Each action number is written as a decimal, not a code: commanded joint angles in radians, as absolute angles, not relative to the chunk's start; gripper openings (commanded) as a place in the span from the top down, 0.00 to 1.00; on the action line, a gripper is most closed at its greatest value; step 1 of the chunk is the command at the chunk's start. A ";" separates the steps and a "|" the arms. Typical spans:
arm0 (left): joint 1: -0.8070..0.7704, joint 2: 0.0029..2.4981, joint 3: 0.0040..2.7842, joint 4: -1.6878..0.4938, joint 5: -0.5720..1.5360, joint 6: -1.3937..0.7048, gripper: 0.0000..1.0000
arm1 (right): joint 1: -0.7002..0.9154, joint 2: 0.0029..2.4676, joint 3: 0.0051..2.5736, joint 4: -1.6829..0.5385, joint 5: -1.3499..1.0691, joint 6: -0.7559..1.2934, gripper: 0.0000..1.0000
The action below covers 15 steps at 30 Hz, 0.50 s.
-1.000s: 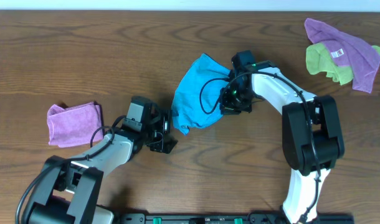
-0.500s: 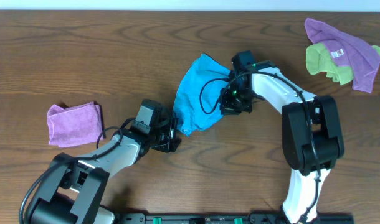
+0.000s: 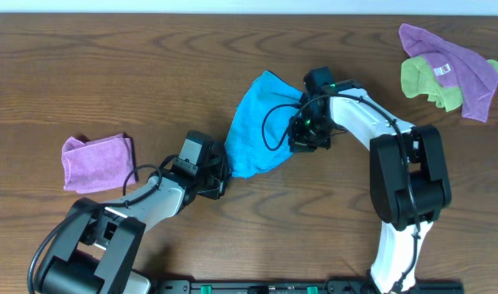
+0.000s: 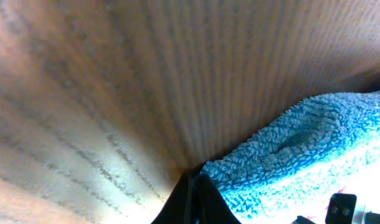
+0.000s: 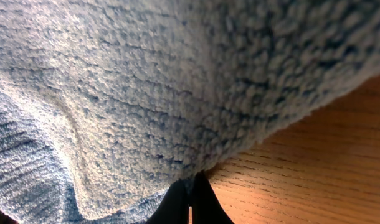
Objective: Fold the cloth
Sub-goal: 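Grasp the blue cloth's left edge with the left gripper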
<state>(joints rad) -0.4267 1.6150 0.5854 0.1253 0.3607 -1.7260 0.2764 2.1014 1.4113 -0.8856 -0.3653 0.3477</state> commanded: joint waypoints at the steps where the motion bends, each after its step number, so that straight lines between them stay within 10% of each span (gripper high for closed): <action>1: -0.426 1.631 0.585 0.162 0.351 -1.685 0.94 | 0.282 2.119 1.406 -0.898 -0.348 0.324 0.99; 15: -0.370 1.625 0.665 0.163 0.600 -1.436 0.94 | 0.282 2.025 1.406 -0.934 -0.338 0.325 0.99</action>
<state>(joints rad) -0.4023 1.6196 0.6155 0.1947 0.5140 -1.5558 0.2764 2.0842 1.4113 -0.9268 -0.3546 0.3397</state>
